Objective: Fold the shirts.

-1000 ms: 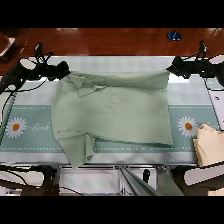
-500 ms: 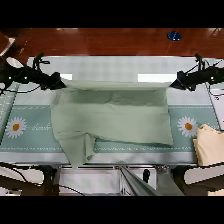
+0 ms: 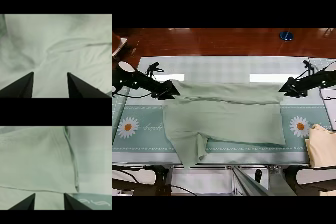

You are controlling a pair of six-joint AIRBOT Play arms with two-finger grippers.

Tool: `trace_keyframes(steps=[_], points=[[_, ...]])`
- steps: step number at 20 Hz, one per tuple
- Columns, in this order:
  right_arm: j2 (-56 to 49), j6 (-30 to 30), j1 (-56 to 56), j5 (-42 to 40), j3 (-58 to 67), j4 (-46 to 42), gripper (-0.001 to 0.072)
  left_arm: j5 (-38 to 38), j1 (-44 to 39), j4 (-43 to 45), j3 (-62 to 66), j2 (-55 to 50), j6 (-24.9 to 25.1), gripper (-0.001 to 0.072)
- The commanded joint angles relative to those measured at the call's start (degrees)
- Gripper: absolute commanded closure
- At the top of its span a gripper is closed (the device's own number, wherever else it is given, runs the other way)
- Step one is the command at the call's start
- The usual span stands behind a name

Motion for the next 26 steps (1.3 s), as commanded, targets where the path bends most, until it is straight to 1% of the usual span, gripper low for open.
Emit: trace_keyframes(steps=[1, 3, 5, 6, 8, 9, 11, 12, 14, 15, 17, 19, 22, 25, 26], points=[[9.6, 2.9, -4.2, 1.4, -2.0, -6.8, 0.0298, 0.0, 3.3, 2.5, -5.6, 8.5, -0.4, 0.0202], [18.0, 2.9, -7.8, -2.5, -9.7, -8.1, 0.0298, 2.7, 7.9, 2.5, -15.0, 16.8, 0.7, 0.0202], [27.1, 2.0, -10.1, -8.0, -21.8, -6.3, 0.0298, 3.1, 12.9, 0.5, -25.9, 24.6, 3.8, 0.0202], [31.6, 1.0, -10.4, -10.1, -28.2, -4.6, 0.0298, 3.1, 15.7, 0.1, -31.1, 28.0, 4.1, 0.0202], [38.8, -1.2, -10.4, -12.0, -38.5, 0.0, 0.0298, 1.9, 20.4, 0.0, -38.7, 32.3, 3.5, 0.0202], [41.3, -2.3, -10.4, -12.2, -42.2, 2.4, 0.0298, 2.2, 22.1, -0.4, -41.4, 33.6, 0.2, 0.0202], [44.7, -3.0, -10.4, -12.2, -47.2, 5.1, 0.0298, 0.2, 22.6, -1.2, -44.1, 33.7, 0.0, 0.0202], [45.6, -3.1, -10.4, -12.1, -48.6, 5.4, 0.0298, -0.9, 22.4, 1.6, -44.4, 33.3, -0.1, 0.0202], [45.9, -3.5, -10.4, -11.6, -49.5, 5.5, 0.0298, -1.4, 22.4, 8.9, -44.4, 33.1, -3.9, 0.0203], [45.9, -3.5, -10.4, -11.6, -49.5, 5.6, 0.0298, -1.4, 22.4, 9.0, -44.7, 33.1, -4.0, 0.0203], [45.9, -3.5, -10.4, -11.8, -49.5, 6.4, 0.0298, -0.9, 22.0, 5.1, -46.4, 33.0, -3.0, 0.0203], [45.9, -3.4, -10.4, -11.8, -49.5, 7.3, 0.0298, 1.6, 20.7, 2.5, -49.5, 32.3, -2.4, 0.0204], [45.9, -3.1, -10.4, -11.8, -49.5, 7.7, 0.0299, 4.9, 17.9, -3.9, -52.7, 31.0, 1.2, 0.0204], [45.9, -1.1, -10.4, -13.2, -49.5, 7.3, 0.0299, 10.0, 13.6, -4.6, -55.1, 28.2, 1.7, 0.0205], [45.9, 0.2, -10.4, -13.2, -49.5, 5.9, 0.0299, 11.8, 12.4, -5.6, -55.1, 27.6, 1.7, 0.022]])
